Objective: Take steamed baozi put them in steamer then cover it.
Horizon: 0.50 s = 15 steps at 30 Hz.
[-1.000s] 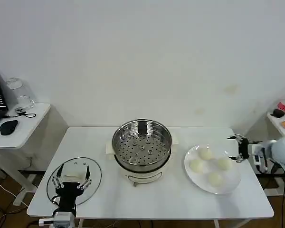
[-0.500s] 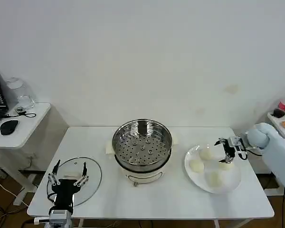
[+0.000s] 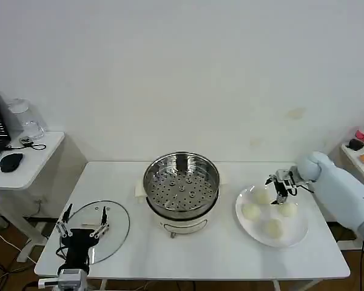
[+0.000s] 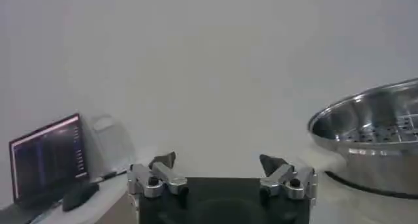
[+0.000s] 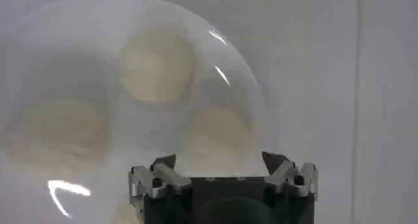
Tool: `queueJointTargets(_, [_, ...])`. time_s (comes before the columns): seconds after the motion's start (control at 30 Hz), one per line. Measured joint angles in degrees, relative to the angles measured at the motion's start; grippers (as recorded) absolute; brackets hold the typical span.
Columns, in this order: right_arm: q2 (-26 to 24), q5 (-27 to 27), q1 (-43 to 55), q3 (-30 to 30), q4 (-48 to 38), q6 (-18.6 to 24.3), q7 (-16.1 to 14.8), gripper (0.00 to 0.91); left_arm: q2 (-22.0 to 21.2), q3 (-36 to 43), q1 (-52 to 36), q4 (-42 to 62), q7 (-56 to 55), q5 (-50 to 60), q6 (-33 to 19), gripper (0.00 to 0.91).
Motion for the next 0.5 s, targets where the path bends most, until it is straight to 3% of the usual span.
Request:
queueJointTargets(0.13, [1.0,-0.4,0.2,-0.8,-1.4,0.0,0.1,0.816,-0.1,-0.1,0.2,-0.1,0.0,0.0,-0.1,0.907])
queueJointTargets(0.4, [2.2,-0.8,0.3,-1.2,-3.0,0.2,0.8,0.605,-0.1,-0.2,0.4,-0.7,-0.1,0.0,-0.3,0.907])
queueJointTargets(0.5, [2.2,-0.8,0.4,-1.3,-3.1,0.3,0.9,0.595,-0.1,-0.2,0.6,-0.9,-0.3,0.0,-0.5,0.907])
